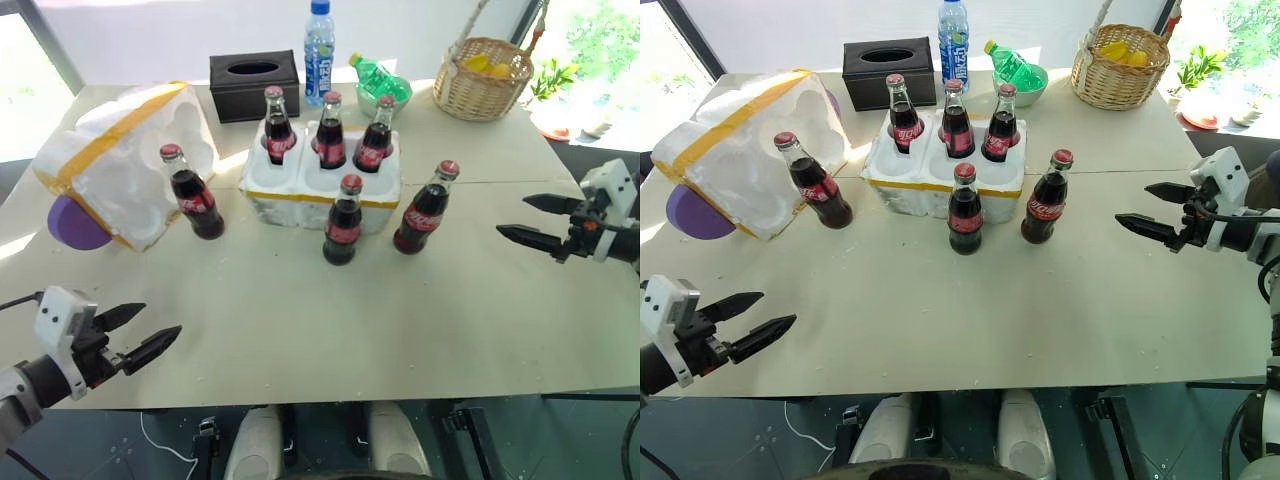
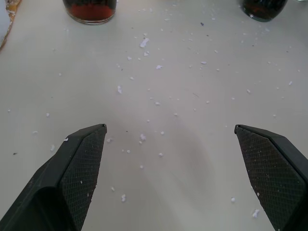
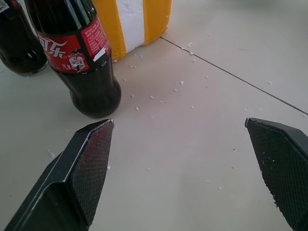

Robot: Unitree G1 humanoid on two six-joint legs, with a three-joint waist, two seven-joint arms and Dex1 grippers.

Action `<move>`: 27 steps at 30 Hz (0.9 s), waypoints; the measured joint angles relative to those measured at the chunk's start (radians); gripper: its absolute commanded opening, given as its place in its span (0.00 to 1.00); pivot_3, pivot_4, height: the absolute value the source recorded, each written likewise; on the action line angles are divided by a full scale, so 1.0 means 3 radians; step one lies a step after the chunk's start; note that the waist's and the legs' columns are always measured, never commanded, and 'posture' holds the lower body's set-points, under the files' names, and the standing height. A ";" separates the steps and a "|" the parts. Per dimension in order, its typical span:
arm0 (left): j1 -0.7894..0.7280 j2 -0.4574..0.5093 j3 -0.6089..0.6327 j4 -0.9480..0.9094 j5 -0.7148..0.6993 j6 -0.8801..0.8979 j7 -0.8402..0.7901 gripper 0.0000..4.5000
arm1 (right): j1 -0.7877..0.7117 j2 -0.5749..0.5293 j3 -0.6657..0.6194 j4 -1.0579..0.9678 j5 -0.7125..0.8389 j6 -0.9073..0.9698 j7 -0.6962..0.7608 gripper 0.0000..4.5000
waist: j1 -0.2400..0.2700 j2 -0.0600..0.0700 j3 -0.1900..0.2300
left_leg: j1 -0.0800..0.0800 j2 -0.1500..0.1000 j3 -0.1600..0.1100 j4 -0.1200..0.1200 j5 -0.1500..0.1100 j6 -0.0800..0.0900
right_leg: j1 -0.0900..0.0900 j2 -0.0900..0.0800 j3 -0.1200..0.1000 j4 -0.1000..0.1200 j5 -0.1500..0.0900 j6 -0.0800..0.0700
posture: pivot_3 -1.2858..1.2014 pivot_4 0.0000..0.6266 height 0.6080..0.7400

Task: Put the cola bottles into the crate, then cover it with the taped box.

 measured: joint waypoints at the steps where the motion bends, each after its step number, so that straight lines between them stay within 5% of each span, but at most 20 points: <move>1: 0.0001 0.0000 0.0000 0.0000 0.0001 -0.0003 0.0000 0.99 | 0.0000 0.0000 0.0000 0.0000 -0.0004 -0.0006 0.0000 1.00 | 0.0000 0.0000 0.0000 | 0.0000 0.0000 0.0000 0.0000 0.0000 0.0000 | 0.0000 0.0000 0.0000 0.0000 0.0000 0.0000 | 0.52 0.24 1.00; 14: -0.0349 0.0000 -0.0038 0.0161 0.0011 -0.0044 0.0181 0.99 | -0.0058 0.0035 0.0000 0.0019 0.0006 -0.0001 -0.0063 1.00 | 0.0003 0.0000 0.0000 | 0.0005 0.0000 0.0000 0.0001 0.0001 -0.0001 | 0.0005 0.0001 0.0000 0.0002 0.0000 0.0001 | 0.52 0.24 1.00; 27: -0.1987 0.0125 -0.0712 0.0824 0.0112 -0.0003 0.0527 0.99 | -0.0122 -0.0504 -0.0518 -0.1533 0.1368 0.1777 0.0277 1.00 | 0.0014 0.0003 -0.0004 | 0.0012 0.0001 -0.0004 0.0001 0.0002 -0.0002 | 0.0011 0.0002 -0.0001 0.0009 0.0006 0.0011 | 0.52 0.24 1.00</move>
